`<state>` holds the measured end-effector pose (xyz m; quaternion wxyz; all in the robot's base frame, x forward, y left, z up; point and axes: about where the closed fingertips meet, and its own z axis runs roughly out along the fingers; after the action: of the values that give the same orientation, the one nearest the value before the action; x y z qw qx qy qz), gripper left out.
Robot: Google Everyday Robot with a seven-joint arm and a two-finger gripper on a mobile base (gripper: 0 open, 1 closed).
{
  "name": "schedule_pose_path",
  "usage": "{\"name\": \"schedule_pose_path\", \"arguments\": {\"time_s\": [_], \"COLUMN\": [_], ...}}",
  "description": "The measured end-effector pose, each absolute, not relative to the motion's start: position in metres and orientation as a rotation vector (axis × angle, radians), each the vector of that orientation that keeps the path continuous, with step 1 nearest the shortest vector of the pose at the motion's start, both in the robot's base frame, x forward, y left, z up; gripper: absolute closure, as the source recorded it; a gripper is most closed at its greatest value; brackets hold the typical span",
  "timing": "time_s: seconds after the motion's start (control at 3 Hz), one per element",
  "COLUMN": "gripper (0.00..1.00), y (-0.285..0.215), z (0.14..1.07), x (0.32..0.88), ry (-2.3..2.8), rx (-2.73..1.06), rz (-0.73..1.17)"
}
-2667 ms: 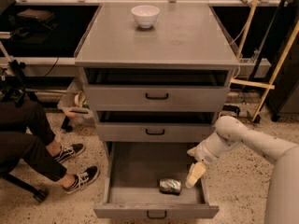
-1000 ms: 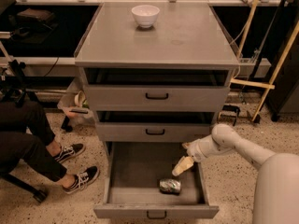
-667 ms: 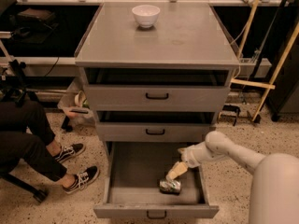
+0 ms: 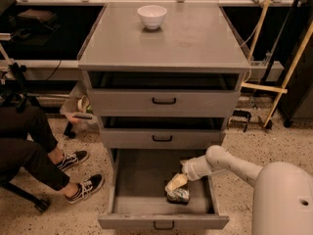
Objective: Pick 7up can from bottom drawer and place on counter
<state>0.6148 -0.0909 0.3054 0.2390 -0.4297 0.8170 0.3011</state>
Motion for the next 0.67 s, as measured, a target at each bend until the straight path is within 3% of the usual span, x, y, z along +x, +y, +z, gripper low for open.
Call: {"name": "schedule_pose_path", "arguments": {"time_s": [0.67], "gripper": [0.0], "y": [-0.08], "z": [0.271], "x": [0.608], "ry": [2.238], "rx": [-1.308], "rz": [0.553]}}
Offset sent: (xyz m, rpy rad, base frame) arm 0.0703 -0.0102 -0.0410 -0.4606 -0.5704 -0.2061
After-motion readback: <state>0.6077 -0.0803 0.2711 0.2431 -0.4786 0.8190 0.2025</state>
